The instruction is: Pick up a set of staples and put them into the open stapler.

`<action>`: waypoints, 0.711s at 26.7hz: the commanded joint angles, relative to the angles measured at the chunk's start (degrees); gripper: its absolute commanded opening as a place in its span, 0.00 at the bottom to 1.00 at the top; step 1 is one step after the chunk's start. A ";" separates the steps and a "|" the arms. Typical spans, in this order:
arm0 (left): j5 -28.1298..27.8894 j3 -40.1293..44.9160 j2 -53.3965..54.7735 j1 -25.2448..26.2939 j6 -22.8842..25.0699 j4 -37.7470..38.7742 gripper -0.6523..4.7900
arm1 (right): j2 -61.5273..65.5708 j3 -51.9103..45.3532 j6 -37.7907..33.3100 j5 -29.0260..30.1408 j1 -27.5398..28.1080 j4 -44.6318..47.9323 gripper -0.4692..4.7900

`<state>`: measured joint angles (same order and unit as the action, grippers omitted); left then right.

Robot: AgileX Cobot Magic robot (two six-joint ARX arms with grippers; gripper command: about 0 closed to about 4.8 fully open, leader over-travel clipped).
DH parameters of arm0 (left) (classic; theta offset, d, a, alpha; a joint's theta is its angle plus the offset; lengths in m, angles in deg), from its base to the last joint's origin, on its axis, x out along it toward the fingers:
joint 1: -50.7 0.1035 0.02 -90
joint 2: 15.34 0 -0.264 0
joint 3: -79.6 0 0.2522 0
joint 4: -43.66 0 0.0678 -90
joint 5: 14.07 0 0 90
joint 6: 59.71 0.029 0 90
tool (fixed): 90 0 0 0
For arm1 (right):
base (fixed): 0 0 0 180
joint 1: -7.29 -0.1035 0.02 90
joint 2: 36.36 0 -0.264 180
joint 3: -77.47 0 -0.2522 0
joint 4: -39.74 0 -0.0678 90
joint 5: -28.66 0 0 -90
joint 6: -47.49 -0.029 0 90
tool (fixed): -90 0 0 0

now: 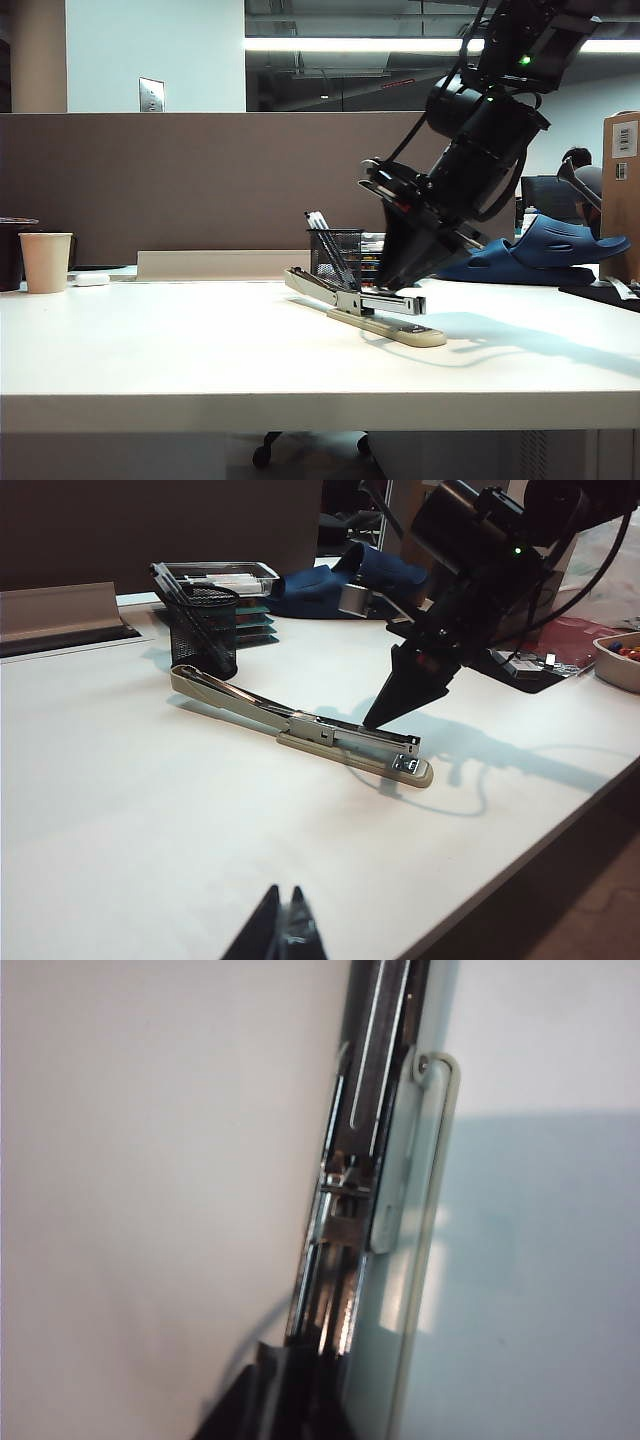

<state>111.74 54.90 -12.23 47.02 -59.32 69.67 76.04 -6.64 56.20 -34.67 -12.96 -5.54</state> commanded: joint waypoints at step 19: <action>-0.02 -0.33 0.09 -0.02 0.24 -1.25 0.11 | -3.65 0.22 0.09 -3.82 0.20 2.78 0.17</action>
<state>111.74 54.90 -12.27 47.02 -59.32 69.60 73.31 -6.64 56.22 -38.64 -12.85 -4.52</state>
